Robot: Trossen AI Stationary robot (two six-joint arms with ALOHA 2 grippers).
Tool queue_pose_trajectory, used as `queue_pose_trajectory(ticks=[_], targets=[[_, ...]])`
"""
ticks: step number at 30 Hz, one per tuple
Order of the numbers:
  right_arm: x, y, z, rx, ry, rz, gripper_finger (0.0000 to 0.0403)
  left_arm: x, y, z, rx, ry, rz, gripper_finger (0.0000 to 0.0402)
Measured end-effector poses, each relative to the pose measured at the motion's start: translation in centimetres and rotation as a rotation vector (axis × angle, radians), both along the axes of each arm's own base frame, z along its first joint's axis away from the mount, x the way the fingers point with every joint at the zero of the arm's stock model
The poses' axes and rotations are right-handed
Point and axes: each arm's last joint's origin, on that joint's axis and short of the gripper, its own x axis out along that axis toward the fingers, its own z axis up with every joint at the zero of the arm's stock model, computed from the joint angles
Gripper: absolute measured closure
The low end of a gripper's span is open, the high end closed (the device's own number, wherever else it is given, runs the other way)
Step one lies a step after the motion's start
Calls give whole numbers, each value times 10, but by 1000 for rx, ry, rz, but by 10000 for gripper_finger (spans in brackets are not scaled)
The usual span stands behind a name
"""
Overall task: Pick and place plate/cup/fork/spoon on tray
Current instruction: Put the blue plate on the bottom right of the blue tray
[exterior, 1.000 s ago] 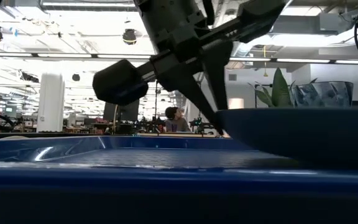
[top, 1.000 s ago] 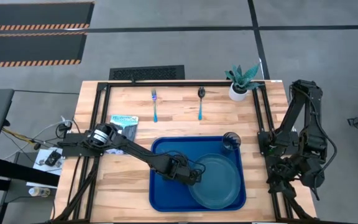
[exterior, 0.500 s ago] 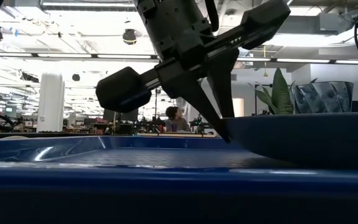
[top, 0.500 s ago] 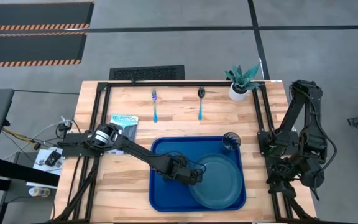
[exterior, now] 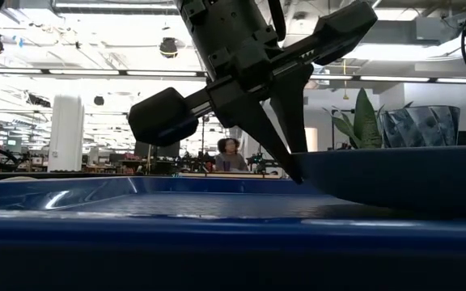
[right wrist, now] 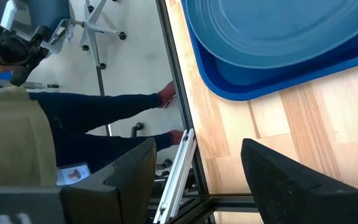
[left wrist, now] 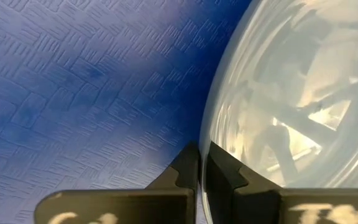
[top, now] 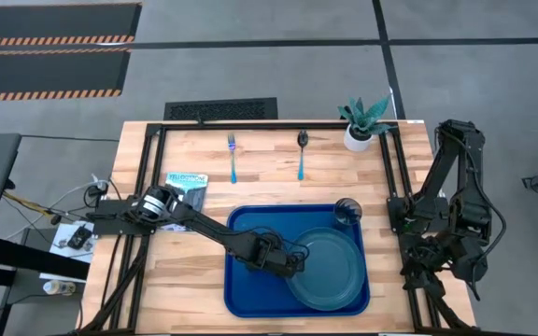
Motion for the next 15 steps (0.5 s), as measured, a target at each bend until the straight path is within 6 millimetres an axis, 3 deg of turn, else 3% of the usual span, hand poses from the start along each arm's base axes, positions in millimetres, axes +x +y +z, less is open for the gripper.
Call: queue_pose_trajectory(ticks=[15], targets=[[0,0,0,-1,0,1,143,2,-9,-7,-28,-16,-4,401]])
